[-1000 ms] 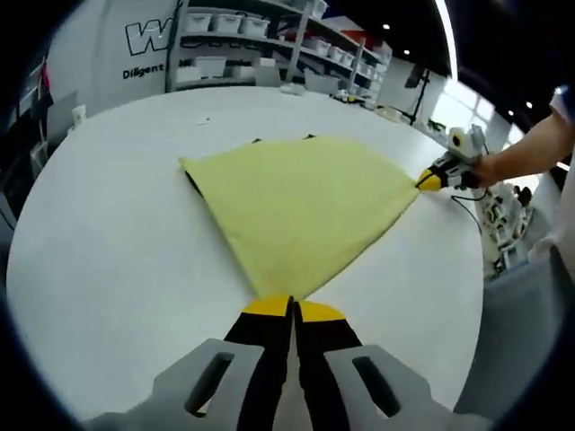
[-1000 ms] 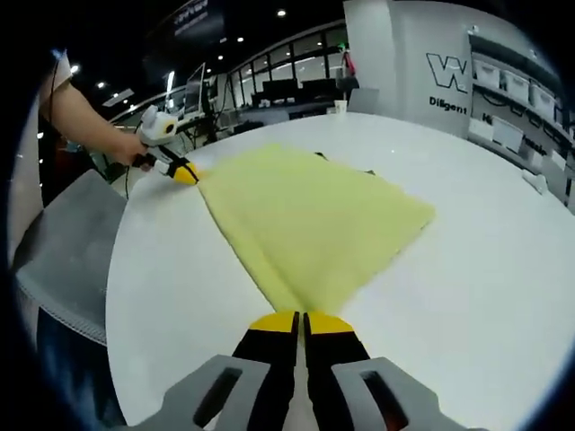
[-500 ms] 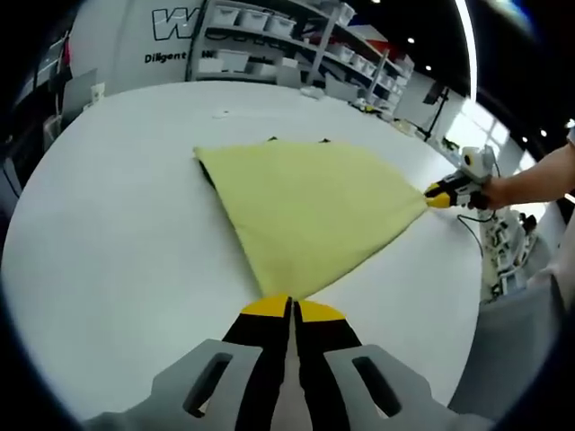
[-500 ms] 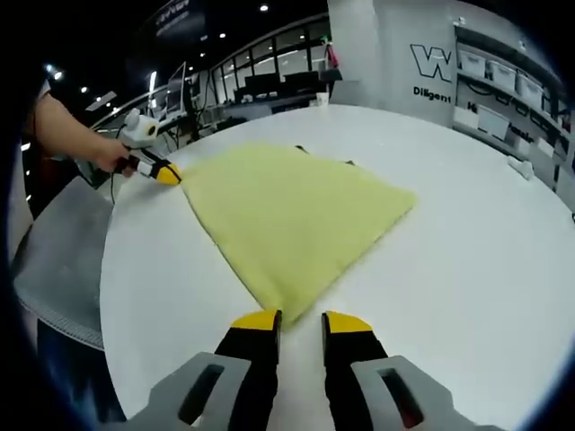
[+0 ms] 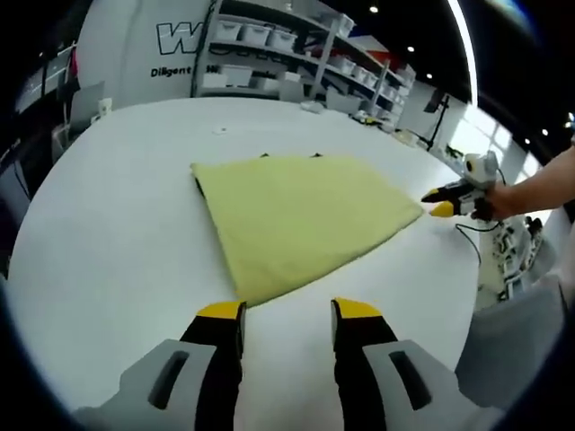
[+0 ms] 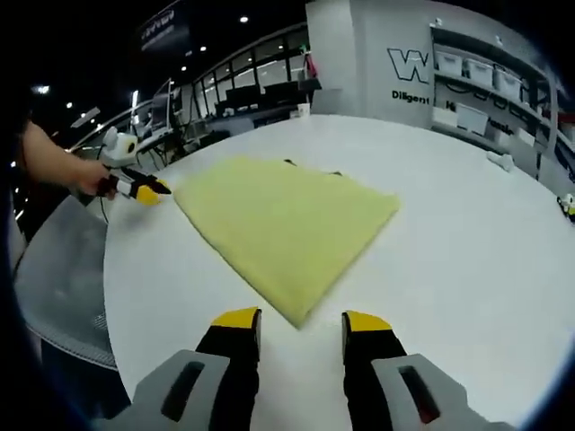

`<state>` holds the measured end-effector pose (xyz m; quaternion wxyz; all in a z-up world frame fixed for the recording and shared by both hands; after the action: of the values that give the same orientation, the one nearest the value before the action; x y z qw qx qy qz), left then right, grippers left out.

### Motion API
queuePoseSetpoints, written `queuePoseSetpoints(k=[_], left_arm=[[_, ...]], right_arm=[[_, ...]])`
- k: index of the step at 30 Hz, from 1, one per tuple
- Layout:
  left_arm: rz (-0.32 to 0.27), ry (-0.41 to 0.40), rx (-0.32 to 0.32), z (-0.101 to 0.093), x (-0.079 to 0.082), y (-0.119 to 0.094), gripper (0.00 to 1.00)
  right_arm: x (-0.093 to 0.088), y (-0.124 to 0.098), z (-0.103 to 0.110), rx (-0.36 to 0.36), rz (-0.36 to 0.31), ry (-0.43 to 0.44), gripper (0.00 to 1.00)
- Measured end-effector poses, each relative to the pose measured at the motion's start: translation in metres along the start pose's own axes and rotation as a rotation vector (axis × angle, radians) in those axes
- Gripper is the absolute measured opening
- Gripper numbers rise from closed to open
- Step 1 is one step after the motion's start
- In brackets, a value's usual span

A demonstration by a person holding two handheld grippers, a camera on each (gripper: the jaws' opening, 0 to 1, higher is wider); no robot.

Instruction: Fold the garment on the visible template until the final outline fits inside the template.

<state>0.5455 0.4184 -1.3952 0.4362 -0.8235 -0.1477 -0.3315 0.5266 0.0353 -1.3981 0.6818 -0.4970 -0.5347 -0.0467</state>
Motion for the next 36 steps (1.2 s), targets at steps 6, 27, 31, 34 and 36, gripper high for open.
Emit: queuePoseSetpoints(k=[6,27,31,34,36], left_arm=[[-0.015,0.022,0.006,-0.011,-0.009,-0.01,0.52],[-0.09,0.046,0.041,-0.029,-0.026,-0.033,0.9],[-0.116,0.061,0.046,-0.03,-0.027,-0.033,0.99],[-0.128,0.066,0.049,-0.031,-0.027,-0.034,0.99],[-0.134,0.067,0.05,-0.031,-0.026,-0.034,0.99]], right_arm=[[0.006,-0.008,0.009,-0.036,-0.027,0.013,0.46],[0.012,-0.032,0.047,-0.111,-0.091,0.032,0.73],[0.009,-0.034,0.049,-0.133,-0.097,0.038,0.81],[0.009,-0.037,0.055,-0.147,-0.101,0.041,0.86],[0.008,-0.037,0.06,-0.146,-0.109,0.046,0.89]])
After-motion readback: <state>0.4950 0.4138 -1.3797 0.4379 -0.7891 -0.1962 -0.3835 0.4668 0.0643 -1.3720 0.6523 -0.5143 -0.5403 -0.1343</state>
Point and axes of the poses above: the point that each gripper's makers call its tool centre point, and the gripper's own axes: y roughly forward along the fingers, z roughly to its left, x roughly out of its top, the point moved 4 cm from there along -y, roughly backward along the fingers, and after that the axes turned 13 degrees about -y, right-handed, at the moved point
